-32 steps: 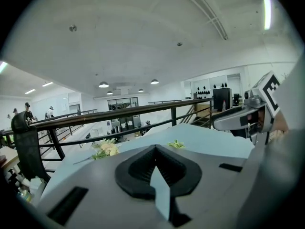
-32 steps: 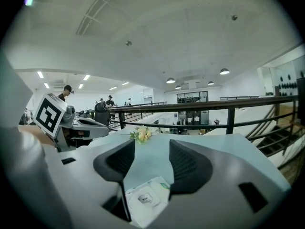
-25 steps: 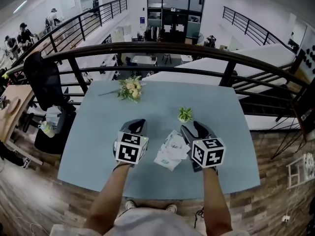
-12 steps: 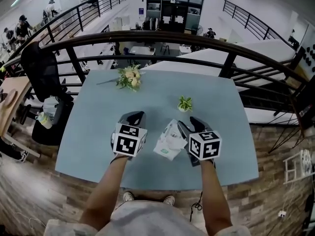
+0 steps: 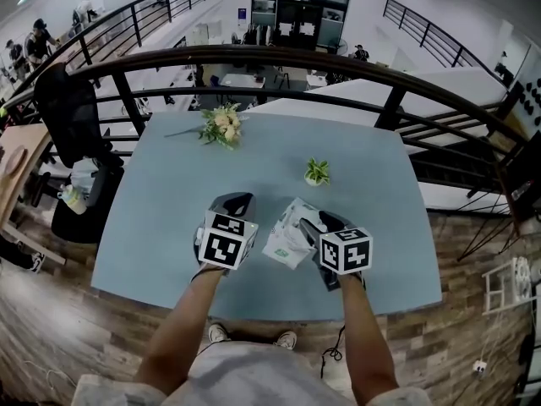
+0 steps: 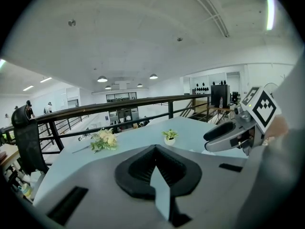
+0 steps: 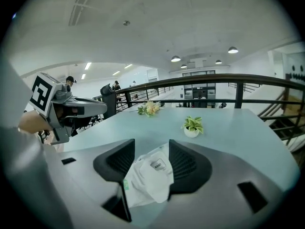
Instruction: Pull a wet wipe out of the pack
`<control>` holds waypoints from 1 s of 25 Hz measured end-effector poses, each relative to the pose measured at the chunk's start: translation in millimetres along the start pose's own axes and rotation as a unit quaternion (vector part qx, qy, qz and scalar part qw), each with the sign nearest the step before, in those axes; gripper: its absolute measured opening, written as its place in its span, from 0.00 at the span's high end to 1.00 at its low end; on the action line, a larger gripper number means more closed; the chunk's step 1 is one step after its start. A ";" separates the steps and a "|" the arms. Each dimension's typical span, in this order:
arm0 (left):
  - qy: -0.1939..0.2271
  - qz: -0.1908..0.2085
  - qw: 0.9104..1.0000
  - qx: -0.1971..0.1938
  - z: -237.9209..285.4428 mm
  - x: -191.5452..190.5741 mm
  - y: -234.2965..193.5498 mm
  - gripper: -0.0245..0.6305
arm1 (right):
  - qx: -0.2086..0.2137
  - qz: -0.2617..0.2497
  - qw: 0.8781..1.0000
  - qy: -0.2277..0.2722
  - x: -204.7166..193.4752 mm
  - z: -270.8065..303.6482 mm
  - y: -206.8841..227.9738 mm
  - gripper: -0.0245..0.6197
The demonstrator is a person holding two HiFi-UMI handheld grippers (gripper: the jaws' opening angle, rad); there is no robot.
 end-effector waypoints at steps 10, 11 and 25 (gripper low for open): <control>-0.011 0.006 1.000 -0.008 1.1 -8.8 10.0 0.97 | 0.009 0.000 0.999 -0.049 -28.3 19.1 2.0 0.61; -0.012 0.007 1.000 -0.009 1.7 -9.8 10.9 0.97 | 0.009 0.000 0.999 -0.053 -30.8 20.9 2.5 0.61; -0.027 0.016 1.000 -0.004 2.2 -21.7 12.6 0.97 | 0.016 0.005 0.996 -0.091 -55.4 40.4 4.9 0.62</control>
Point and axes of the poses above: the fingertips, and each gripper's own axes: z forward along the fingers, y to its right, x out of its top, the point moved 5 cm from there along -z, backward along the fingers, and after that the axes turned 10 degrees about -y, right-handed, at the moved point
